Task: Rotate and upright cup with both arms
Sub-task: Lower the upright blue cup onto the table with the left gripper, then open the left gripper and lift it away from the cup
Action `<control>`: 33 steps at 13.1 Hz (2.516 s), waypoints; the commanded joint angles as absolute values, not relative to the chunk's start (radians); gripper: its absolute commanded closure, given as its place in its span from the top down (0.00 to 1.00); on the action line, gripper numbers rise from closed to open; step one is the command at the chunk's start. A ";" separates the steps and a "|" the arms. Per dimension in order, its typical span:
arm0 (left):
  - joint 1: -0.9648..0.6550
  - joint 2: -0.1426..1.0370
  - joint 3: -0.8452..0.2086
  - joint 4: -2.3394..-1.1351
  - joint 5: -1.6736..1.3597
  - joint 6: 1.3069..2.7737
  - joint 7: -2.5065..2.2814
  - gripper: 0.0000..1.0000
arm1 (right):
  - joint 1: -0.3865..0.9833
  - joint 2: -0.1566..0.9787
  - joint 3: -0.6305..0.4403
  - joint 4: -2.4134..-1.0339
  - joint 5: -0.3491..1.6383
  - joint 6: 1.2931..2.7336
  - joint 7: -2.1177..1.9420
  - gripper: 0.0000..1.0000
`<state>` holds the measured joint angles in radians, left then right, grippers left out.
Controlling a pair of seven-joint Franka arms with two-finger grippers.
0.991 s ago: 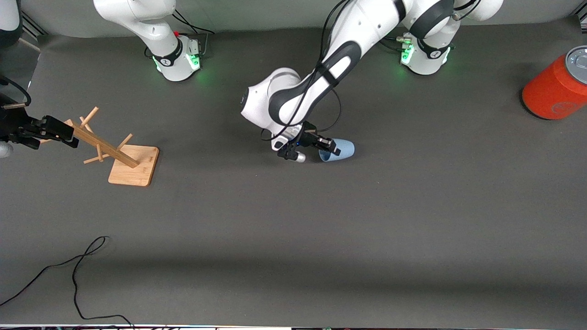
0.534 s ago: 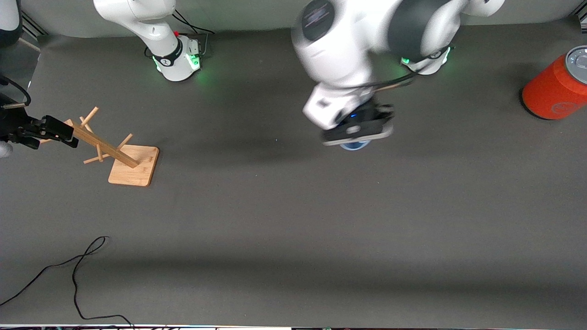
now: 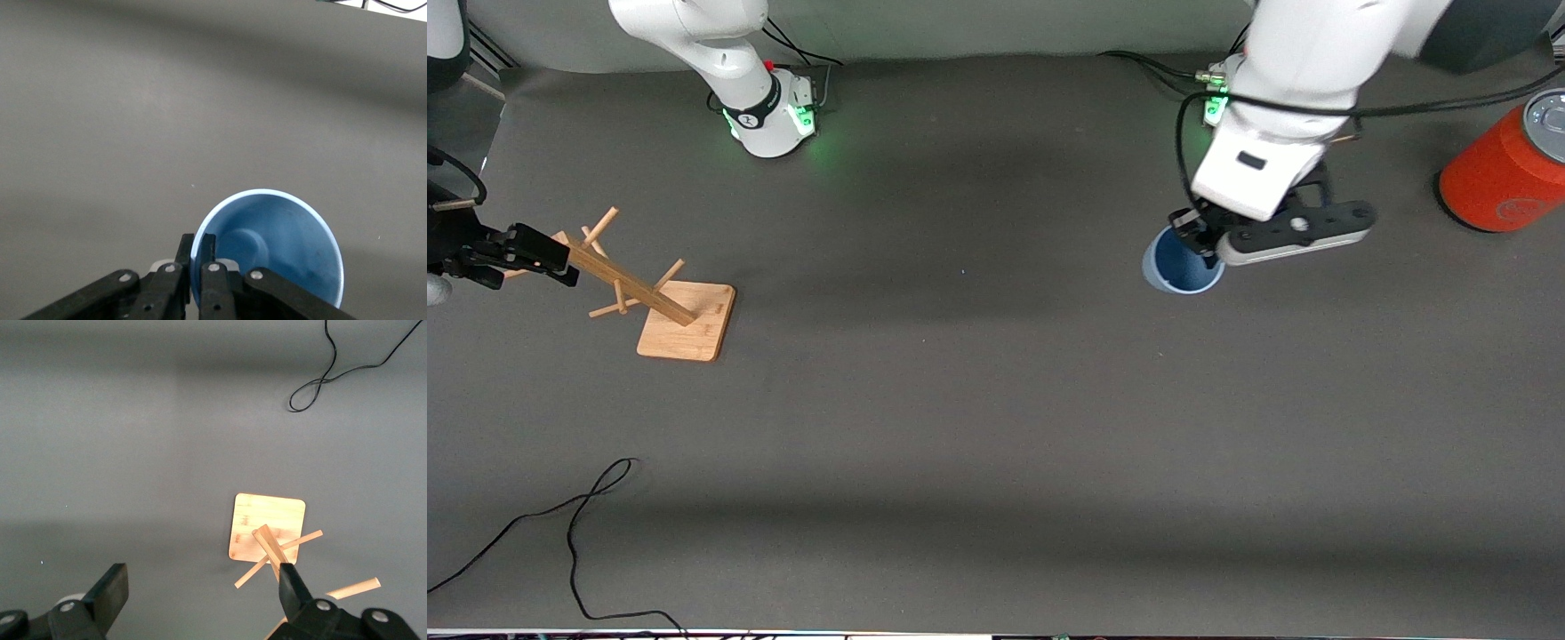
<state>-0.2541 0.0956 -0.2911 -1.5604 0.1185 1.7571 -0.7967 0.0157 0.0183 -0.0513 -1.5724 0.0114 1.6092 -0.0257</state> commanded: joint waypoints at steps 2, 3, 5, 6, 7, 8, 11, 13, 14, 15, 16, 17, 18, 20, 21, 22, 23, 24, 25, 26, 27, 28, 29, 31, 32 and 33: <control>-0.323 0.087 -0.295 -1.822 0.121 2.046 -1.009 0.00 | 0.006 -0.002 -0.038 -1.594 -0.003 1.617 -0.048 1.00; -0.337 0.131 -0.295 -1.838 0.130 2.096 -1.049 0.00 | 0.006 0.000 -0.038 -1.591 -0.003 1.617 -0.048 1.00; -0.382 0.240 -0.295 -1.838 0.216 2.164 -1.157 0.00 | 0.005 0.002 -0.040 -1.591 -0.003 1.618 -0.046 1.00; -0.405 0.294 -0.295 -1.836 0.271 2.193 -1.208 0.00 | 0.005 0.002 -0.040 -1.591 -0.003 1.618 -0.046 1.00; -0.425 0.339 -0.295 -1.836 0.319 2.219 -1.279 0.00 | 0.005 0.002 -0.040 -1.592 -0.003 1.618 -0.046 1.00; -0.434 0.385 -0.296 -1.835 0.390 2.247 -1.369 0.00 | 0.005 0.003 -0.040 -1.595 -0.002 1.618 -0.046 1.00; -0.465 0.455 -0.295 -1.830 0.446 2.287 -1.463 0.00 | 0.005 0.008 -0.041 -1.591 0.006 1.615 -0.040 1.00; -0.475 0.477 -0.295 -1.829 0.491 2.302 -1.535 0.00 | 0.005 0.009 -0.043 -1.591 0.006 1.614 -0.038 1.00; -0.476 0.488 -0.295 -1.829 0.508 2.309 -1.566 0.00 | 0.005 0.009 -0.043 -1.589 0.008 1.614 -0.037 1.00; -0.474 0.498 -0.295 -1.829 0.512 2.312 -1.589 0.00 | 0.005 0.009 -0.043 -1.589 0.006 1.614 -0.035 1.00; -0.474 0.503 -0.295 -1.829 0.512 2.325 -1.601 0.00 | 0.005 0.009 -0.043 -1.589 0.008 1.614 -0.035 1.00; -0.474 0.511 -0.295 -1.829 0.512 2.330 -1.612 0.00 | 0.005 0.009 -0.043 -1.589 0.008 1.614 -0.035 1.00; -0.474 0.514 -0.295 -1.829 0.512 2.330 -1.612 0.03 | 0.005 0.009 -0.043 -1.591 0.006 1.614 -0.034 1.00; -0.472 0.514 -0.295 -1.827 0.512 2.324 -1.611 1.00 | 0.005 0.009 -0.041 -1.591 0.008 1.614 -0.035 1.00; -0.472 0.505 -0.295 -1.825 0.512 2.312 -1.606 1.00 | 0.006 0.009 -0.041 -1.592 0.008 1.614 -0.037 1.00; -0.471 0.493 -0.295 -1.812 0.511 2.301 -1.602 1.00 | 0.006 0.009 -0.041 -1.591 0.008 1.614 -0.041 1.00; -0.471 0.468 -0.298 -1.803 0.503 2.266 -1.597 1.00 | 0.006 0.009 -0.041 -1.591 0.006 1.614 -0.043 1.00; -0.466 0.454 -0.305 -1.772 0.497 2.213 -1.594 1.00 | 0.005 0.009 -0.041 -1.591 0.006 1.614 -0.044 1.00; -0.460 0.439 -0.316 -1.738 0.480 2.151 -1.568 1.00 | 0.005 0.009 -0.041 -1.591 0.006 1.614 -0.046 1.00; -0.454 0.416 -0.314 -1.697 0.424 2.102 -1.525 1.00 | 0.005 0.009 -0.043 -1.591 0.006 1.614 -0.046 1.00; -0.425 0.388 -0.314 -1.660 0.361 2.054 -1.434 1.00 | 0.005 0.009 -0.041 -1.591 0.006 1.615 -0.046 1.00; -0.384 0.355 -0.314 -1.632 0.316 1.992 -1.334 1.00 | 0.005 0.011 -0.041 -1.591 0.006 1.615 -0.045 1.00; -0.305 0.303 -0.314 -1.618 0.270 1.930 -1.195 1.00 | 0.006 0.011 -0.041 -1.591 0.006 1.617 -0.044 1.00; -0.194 0.233 -0.313 -1.623 0.242 1.878 -1.010 1.00 | 0.005 0.011 -0.041 -1.591 0.006 1.617 -0.046 1.00; -0.131 0.198 -0.313 -1.626 0.229 1.859 -0.902 1.00 | 0.005 0.011 -0.041 -1.591 0.006 1.617 -0.046 1.00; -0.073 0.171 -0.311 -1.628 0.200 1.846 -0.780 1.00 | 0.006 0.011 -0.041 -1.591 0.006 1.617 -0.046 1.00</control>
<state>-0.1657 0.2347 -0.3014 -1.6024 0.2503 1.8768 -0.9668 0.0138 0.0184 -0.0486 -1.5834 0.0113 1.6092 -0.0258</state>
